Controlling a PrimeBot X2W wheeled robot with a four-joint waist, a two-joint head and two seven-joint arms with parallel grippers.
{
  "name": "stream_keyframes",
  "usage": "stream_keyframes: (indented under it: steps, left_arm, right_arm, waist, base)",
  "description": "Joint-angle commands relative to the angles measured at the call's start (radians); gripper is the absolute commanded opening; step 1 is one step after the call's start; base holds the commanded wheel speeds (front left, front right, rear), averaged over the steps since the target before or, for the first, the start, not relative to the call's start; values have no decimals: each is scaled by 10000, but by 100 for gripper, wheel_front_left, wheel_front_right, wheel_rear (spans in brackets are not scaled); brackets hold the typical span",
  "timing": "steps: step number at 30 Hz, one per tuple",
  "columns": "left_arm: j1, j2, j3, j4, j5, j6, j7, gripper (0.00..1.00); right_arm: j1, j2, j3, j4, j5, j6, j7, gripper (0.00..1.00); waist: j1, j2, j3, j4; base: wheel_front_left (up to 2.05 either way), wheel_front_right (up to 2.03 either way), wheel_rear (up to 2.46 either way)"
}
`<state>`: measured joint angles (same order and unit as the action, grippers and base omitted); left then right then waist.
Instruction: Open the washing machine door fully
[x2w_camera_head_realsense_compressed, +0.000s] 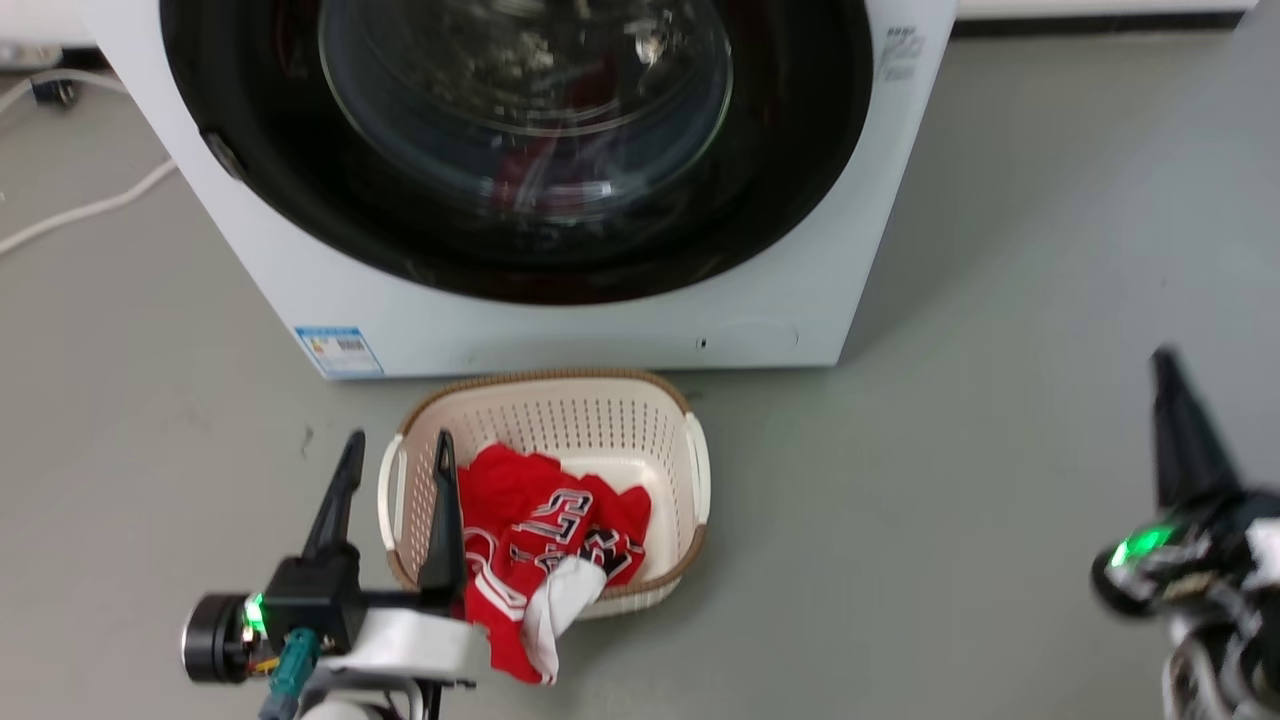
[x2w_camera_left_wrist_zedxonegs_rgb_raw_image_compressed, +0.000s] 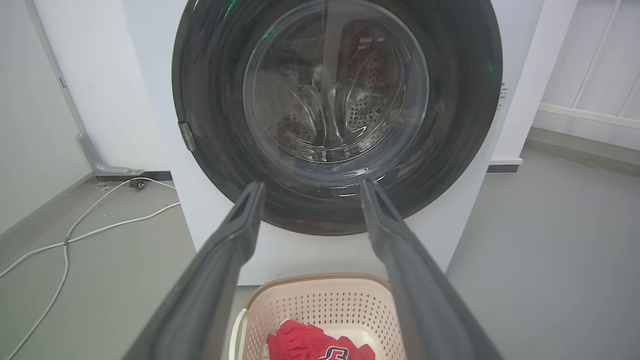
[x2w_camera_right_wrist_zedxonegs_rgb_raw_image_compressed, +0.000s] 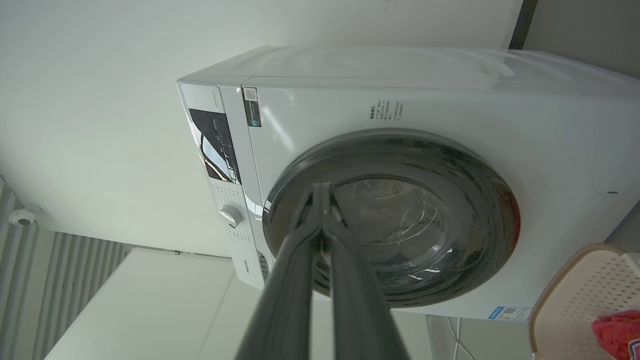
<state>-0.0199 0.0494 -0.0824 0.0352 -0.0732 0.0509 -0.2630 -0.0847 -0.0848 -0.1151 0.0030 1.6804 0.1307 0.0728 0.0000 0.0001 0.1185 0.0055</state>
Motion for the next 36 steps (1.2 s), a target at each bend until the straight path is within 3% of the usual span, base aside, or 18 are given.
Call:
stream_keyframes:
  steps: [1, 10, 17, 26, 36]
  left_arm:
    - [-294, 15, 52, -71, 49, -78, -28, 100]
    - [-1684, 15, 65, -393, -19, -245, -28, 100]
    - [-2592, 11, 70, -635, -82, -309, -28, 100]
    - [-3065, 15, -74, -829, -161, -325, -28, 100]
    - [-3085, 13, -269, -794, -408, -142, -28, 100]
  right_arm:
    - [-621, -129, -217, 217, 100, 0, 125, 0]
    - [-4300, -1268, -1000, 1765, 117, -1, 793, 0]
    - [-7221, -2076, -466, 3418, -367, 0, 1376, 0]
    - [-9833, -2391, 698, 4802, -1225, 0, 2098, 0]
    - [-11705, -2371, 1845, 5919, -2238, 0, 2599, 0]
  waist:
    - [0, -1, 547, 78]
    - [0, -1, 2595, 361]
    - [0, -1, 3840, 602]
    - [0, -1, 4632, 966]
    - [0, -1, 5005, 1253]
  base:
    - [0, 0, 0]
    - [0, 0, 0]
    - [0, 0, 0]
    - [0, 0, 0]
    - [0, 0, 0]
